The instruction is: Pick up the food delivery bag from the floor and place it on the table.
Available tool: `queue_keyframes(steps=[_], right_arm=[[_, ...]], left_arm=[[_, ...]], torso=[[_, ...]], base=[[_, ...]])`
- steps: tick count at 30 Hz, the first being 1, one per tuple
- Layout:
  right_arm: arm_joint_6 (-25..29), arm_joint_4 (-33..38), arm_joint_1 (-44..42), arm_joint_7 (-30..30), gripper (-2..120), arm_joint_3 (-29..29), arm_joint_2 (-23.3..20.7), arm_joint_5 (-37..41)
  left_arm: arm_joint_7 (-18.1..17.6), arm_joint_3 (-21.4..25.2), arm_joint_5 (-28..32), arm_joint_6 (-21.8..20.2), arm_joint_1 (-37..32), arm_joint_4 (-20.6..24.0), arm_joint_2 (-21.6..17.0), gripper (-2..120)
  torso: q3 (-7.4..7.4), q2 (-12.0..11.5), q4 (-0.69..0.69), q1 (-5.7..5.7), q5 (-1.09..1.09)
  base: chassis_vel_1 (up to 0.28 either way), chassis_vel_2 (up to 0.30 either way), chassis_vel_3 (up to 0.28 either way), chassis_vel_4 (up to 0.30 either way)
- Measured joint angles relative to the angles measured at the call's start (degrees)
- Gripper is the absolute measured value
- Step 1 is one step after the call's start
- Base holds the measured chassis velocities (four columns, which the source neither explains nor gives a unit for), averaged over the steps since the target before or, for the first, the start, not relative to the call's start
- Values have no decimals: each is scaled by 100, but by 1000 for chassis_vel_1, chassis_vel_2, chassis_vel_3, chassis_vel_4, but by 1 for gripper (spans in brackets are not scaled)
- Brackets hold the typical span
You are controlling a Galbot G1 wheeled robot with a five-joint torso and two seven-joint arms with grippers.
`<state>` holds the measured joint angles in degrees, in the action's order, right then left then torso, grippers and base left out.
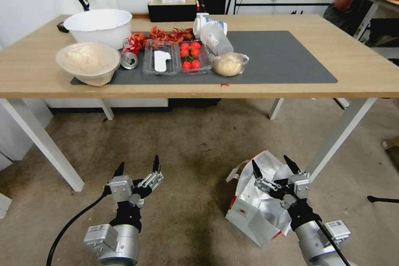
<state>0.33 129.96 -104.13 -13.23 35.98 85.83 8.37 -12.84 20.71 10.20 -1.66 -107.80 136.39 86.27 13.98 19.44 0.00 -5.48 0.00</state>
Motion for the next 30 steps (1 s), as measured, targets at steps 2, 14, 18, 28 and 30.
queue_keyframes(steps=[2, 14, 18, 28, 30], right_arm=[[-1, -1, 2, -1, 100, 0, -2, 0], [-5, -11, 3, -2, 100, 4, -18, 16], [-5, -11, -3, -2, 100, 3, -29, 18], [-5, -12, -15, -2, 100, 1, -42, 19], [-5, -17, -13, -3, 100, 0, -42, 19]], left_arm=[[0, 0, 7, 0, 0, -4, 3, 100], [-18, -16, 27, 3, -1, -26, 27, 100], [-13, -20, 27, 6, -8, -25, 29, 100], [-9, -36, 27, 16, -9, -25, 49, 100], [-9, -35, 27, 18, -8, -25, 49, 100]], torso=[[-30, -43, 0, 14, 0], [-222, -312, 0, 89, 0], [-293, -412, 0, 119, 0], [-451, -629, 0, 177, 0], [-475, -658, 0, 182, 0]], base=[[0, 0, 0, 0], [0, 0, 0, 0], [0, 0, 0, 0], [0, 0, 0, 0], [0, 0, 0, 0]])
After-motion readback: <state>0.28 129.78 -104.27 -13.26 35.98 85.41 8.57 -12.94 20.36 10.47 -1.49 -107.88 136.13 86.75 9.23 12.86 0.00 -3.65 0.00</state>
